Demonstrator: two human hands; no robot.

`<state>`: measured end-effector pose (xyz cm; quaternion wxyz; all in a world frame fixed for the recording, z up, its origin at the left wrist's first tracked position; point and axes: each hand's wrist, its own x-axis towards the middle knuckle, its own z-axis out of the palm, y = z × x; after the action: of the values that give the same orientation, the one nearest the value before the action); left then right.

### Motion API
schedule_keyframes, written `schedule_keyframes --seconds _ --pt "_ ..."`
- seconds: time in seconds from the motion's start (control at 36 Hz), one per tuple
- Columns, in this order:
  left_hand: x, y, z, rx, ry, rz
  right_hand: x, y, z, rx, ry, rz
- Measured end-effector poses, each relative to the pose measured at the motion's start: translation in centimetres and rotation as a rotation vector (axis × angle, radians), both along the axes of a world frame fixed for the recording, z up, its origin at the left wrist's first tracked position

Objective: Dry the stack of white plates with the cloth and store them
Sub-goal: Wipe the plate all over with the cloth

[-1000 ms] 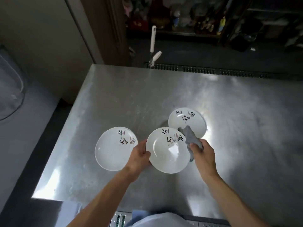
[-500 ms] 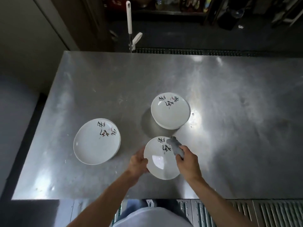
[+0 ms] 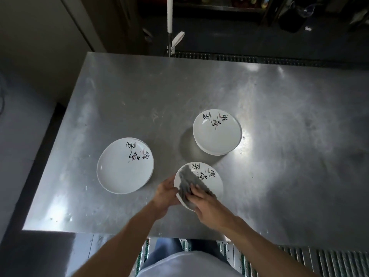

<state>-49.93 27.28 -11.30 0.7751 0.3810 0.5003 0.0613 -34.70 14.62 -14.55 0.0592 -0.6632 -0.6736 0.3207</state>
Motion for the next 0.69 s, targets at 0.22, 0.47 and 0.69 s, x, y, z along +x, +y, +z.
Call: schedule_keyframes --seconds 0.22,0.47,0.69 --pt "-1.0 0.1 -0.3 -0.014 -0.037 0.008 2.2 1.4 0.1 -0.153 -0.072 -0.242" --pt "-1.2 0.6 -0.1 0.042 -0.023 0.000 -1.0 3.8 0.9 0.014 0.050 -0.037" --pt "-2.6 -0.9 -0.8 -0.104 -0.012 0.091 1.9 0.2 -0.1 0.024 0.104 -0.154"
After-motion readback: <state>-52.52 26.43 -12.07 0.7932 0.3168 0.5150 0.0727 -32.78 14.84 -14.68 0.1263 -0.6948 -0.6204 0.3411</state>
